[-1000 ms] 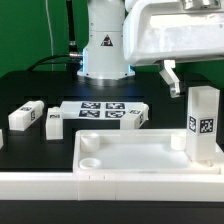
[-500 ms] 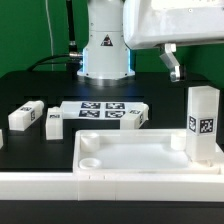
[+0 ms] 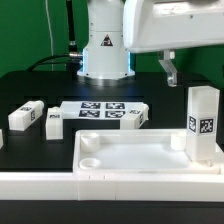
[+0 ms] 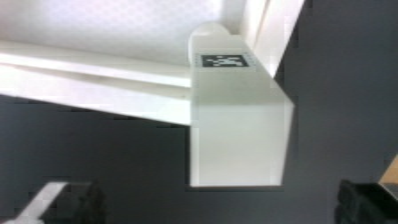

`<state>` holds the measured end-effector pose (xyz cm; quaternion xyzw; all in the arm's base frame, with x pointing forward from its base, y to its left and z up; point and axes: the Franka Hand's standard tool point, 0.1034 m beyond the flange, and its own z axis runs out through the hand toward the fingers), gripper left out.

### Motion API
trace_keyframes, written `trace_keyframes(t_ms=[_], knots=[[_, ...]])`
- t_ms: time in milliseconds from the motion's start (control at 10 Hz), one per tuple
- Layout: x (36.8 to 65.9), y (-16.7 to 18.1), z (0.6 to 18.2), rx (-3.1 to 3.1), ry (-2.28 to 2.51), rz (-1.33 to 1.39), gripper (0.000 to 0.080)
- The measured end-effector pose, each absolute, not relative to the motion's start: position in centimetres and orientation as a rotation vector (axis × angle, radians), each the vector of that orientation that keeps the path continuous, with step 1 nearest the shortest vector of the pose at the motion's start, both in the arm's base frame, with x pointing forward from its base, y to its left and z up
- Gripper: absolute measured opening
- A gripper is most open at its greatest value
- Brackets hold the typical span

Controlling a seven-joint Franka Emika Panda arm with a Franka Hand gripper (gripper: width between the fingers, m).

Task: Assemble desk

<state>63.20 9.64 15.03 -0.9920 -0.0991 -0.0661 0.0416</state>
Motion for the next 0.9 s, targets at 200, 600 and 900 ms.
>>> trace_keyframes(t_ms=[200, 600, 900], knots=[[62.5, 10.4, 14.5, -3.031, -0.317, 0.039, 0.0649], [63.1, 10.6, 13.4, -3.025, -0.327, 0.075, 0.0649], [63.2, 10.3, 12.8, -3.025, -0.330, 0.053, 0.0649]])
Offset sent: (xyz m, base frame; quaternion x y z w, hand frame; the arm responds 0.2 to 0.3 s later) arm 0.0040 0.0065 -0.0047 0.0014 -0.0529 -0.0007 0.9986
